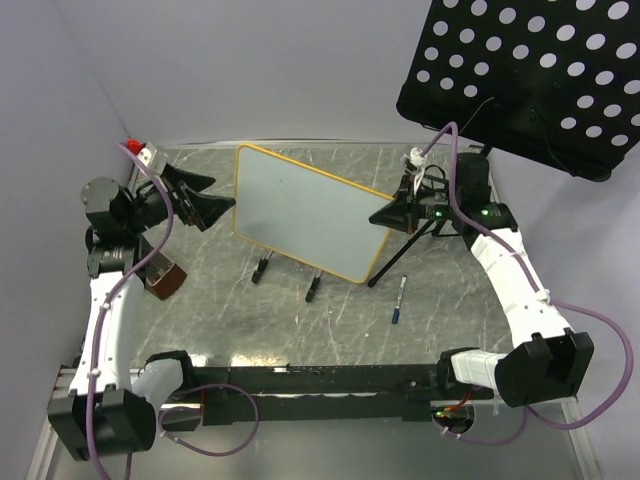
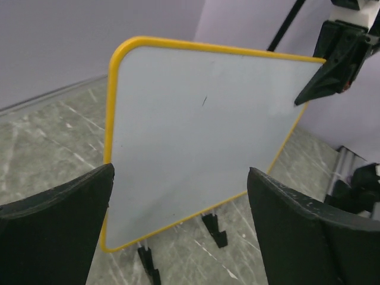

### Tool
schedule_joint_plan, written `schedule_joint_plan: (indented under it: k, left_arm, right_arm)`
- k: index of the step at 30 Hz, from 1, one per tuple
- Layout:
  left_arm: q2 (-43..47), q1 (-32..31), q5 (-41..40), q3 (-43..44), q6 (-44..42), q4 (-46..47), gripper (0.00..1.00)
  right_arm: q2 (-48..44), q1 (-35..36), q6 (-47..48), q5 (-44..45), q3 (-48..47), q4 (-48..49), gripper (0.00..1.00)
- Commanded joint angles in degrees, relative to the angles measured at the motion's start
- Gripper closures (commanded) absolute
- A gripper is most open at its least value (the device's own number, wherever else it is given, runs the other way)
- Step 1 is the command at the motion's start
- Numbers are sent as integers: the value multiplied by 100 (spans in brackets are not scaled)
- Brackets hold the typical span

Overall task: Write a sentence on the whiteboard
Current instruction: Pass from the right arm to the left

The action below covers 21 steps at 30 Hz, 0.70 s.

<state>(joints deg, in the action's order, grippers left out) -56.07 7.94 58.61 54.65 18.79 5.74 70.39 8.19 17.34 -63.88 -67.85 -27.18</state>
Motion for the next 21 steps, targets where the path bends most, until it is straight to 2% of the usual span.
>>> schedule_joint_plan:
  k: [1,5,9,13,15,19,21]
  left_arm:
    - [-359,154,889,317,-13,87,1]
    - [-509,181,1082,669,-507,-371,1]
    - [-589,190,1563,775,-990,-556,2]
    - [-536,129,2180,381,-878,-65,3]
    - [-519,-37,2426,274,-815,130,7]
    - [-484,-302,2366,344,-2067,-1090,12]
    - [-431,-363,2453,274,-2099,-936,18]
  right_arm:
    - [-166,-28,874,-872,-1044,-725,100]
    - [-140,-19,1350,-942,-1563,-1797,100]
    - [-183,-36,1736,-1021,-1748,-2413,100]
    - [-210,-28,2027,-1127,-1836,-2766,100]
    - [-227,-36,2045,-1171,-1880,-2802,100]
    - [-184,-28,1975,-1390,-2056,-2898,100]
    - [-122,-19,1940,-1522,-2100,-2960,100]
